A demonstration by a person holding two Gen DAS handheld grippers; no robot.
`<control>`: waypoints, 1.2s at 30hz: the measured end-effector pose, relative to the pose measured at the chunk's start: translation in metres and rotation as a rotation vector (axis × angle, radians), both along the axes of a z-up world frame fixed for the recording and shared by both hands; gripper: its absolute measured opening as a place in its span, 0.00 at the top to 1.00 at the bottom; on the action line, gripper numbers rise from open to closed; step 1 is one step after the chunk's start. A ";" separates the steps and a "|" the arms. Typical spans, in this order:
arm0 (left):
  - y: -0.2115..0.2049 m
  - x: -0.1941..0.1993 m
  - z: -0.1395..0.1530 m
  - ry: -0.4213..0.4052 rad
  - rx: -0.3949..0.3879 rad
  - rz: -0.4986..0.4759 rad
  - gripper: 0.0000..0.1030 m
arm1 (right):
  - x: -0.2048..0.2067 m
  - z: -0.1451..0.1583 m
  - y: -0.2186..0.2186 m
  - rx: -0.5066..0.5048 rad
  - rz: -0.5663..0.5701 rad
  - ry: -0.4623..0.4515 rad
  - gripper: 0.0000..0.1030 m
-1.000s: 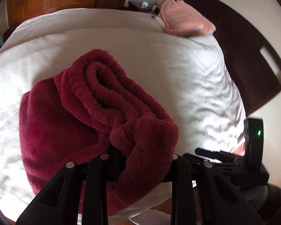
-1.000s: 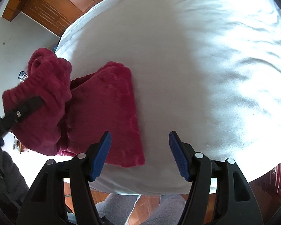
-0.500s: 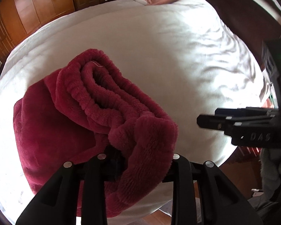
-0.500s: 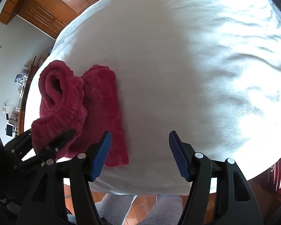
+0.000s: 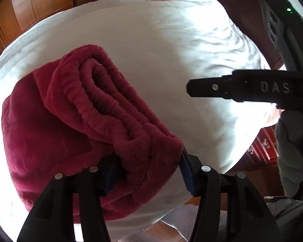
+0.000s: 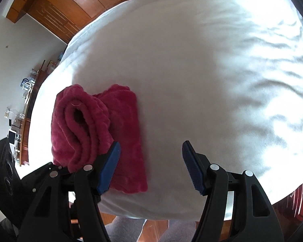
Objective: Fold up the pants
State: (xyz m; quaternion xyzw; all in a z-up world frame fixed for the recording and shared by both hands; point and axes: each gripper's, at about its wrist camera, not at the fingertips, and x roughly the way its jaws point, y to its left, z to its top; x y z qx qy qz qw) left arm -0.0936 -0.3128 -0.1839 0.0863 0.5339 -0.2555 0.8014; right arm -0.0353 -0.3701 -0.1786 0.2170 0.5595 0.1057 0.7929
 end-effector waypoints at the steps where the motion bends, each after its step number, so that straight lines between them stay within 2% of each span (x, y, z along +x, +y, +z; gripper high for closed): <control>1: 0.003 -0.001 0.002 0.002 -0.016 0.003 0.46 | 0.002 0.002 0.002 0.001 0.006 -0.005 0.37; 9: 0.035 -0.014 0.024 0.018 -0.142 -0.007 0.45 | 0.018 0.017 0.025 0.056 0.033 -0.035 0.37; 14: 0.053 -0.023 0.035 0.018 -0.189 -0.007 0.45 | 0.027 0.030 0.047 0.093 0.073 -0.064 0.37; 18: 0.065 -0.027 0.038 0.018 -0.187 0.009 0.44 | 0.036 0.039 0.065 0.124 0.094 -0.082 0.31; 23: 0.093 -0.024 0.036 0.040 -0.195 0.102 0.44 | 0.045 0.039 0.089 0.102 0.131 -0.080 0.31; 27: 0.126 -0.019 0.031 0.073 -0.224 0.229 0.44 | 0.050 0.027 0.103 0.080 0.145 -0.044 0.31; 29: 0.140 -0.015 0.029 0.084 -0.227 0.293 0.44 | 0.053 0.016 0.114 0.018 0.157 -0.021 0.31; 32: 0.160 -0.009 0.022 0.092 -0.168 0.393 0.44 | 0.054 0.002 0.130 -0.080 0.190 -0.007 0.32; 33: 0.166 -0.007 0.020 0.089 -0.159 0.414 0.44 | 0.053 0.001 0.133 -0.108 0.195 -0.010 0.40; 34: 0.171 -0.005 0.019 0.086 -0.156 0.430 0.45 | 0.051 0.002 0.133 -0.119 0.195 -0.020 0.57; 36: 0.183 0.000 0.015 0.081 -0.148 0.471 0.44 | 0.049 0.004 0.128 -0.129 0.186 -0.024 0.74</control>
